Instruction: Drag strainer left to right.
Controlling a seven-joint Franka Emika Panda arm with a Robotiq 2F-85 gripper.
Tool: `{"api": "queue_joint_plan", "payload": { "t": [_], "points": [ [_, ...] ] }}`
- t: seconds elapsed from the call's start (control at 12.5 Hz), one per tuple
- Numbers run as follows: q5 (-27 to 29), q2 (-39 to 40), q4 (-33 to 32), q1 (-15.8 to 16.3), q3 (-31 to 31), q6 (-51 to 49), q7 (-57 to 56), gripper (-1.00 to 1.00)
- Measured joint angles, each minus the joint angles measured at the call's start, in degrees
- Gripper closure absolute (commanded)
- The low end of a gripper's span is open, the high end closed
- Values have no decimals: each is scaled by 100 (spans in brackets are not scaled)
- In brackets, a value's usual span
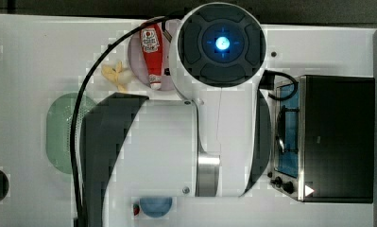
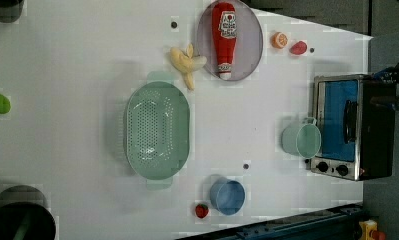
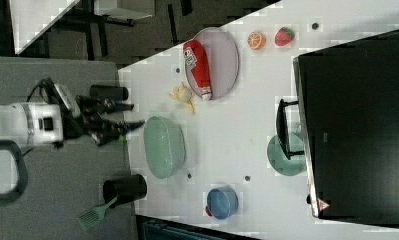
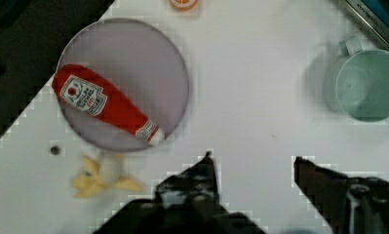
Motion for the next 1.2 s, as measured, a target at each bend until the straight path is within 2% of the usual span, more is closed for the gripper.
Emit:
{"api": "queue_joint_plan", "payload": {
  "t": [0.08,0.24,0.32,0.56,0.72,0.88,1.12,1.2],
  "points": [
    [-107,-578,-638,122,-174,-615,86,-60],
    [-242,-1872,-1589,79,-313,-1592,178,-99],
    [-232,-2336,-1723,7,-313,-1632,178,-100],
    [-274,-3015,-1320,14,-329,-1344,178,-100],
    [-254,-3012,-1141,4,-97,-1239,189,-100],
    [-202,-2685,-1175,117,349,-903,429,-100],
    [-369,-1608,-1466,137,1592,127,1514,-100],
    [-316,-1152,-1488,243,1957,333,1934,-100]
  ]
}}
